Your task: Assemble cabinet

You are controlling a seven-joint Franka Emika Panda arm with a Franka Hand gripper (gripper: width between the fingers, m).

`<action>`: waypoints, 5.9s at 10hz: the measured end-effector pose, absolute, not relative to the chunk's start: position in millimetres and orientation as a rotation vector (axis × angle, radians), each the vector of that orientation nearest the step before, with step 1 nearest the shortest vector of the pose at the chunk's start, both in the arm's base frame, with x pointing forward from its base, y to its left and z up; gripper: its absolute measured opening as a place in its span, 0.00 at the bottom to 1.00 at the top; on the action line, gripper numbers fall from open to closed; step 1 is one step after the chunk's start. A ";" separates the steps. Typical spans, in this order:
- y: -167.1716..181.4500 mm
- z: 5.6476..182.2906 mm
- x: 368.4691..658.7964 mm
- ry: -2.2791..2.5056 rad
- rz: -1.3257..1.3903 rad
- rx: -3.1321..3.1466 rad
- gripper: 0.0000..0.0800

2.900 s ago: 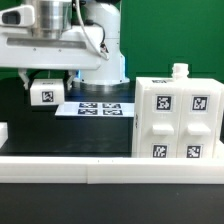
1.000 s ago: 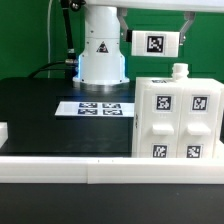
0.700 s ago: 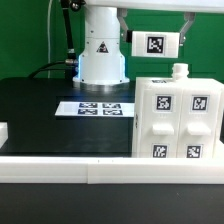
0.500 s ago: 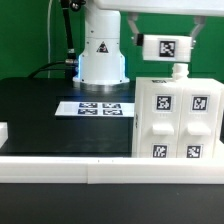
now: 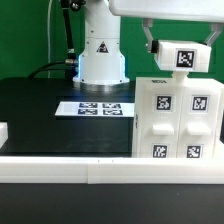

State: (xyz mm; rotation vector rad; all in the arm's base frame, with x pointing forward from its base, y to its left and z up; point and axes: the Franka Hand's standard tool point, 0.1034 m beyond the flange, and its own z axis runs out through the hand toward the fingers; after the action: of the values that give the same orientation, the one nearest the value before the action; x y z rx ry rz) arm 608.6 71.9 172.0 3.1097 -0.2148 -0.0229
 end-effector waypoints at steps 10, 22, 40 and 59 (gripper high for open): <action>80.3 165.2 591.4 -0.212 -0.002 3.117 0.71; 77.7 153.1 589.8 -0.220 0.044 3.116 0.71; 91.7 152.5 592.2 -1.807 0.057 2.614 0.71; 108.9 177.2 606.7 -2.700 -0.063 2.061 1.00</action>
Offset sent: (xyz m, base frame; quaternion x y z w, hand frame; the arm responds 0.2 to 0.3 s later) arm 0.0000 0.0000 0.0000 0.0000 0.0000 0.0000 1.0000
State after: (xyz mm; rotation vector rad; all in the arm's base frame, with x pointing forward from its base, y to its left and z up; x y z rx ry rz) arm 606.7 108.9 177.2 2.0612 -2.6997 -0.0626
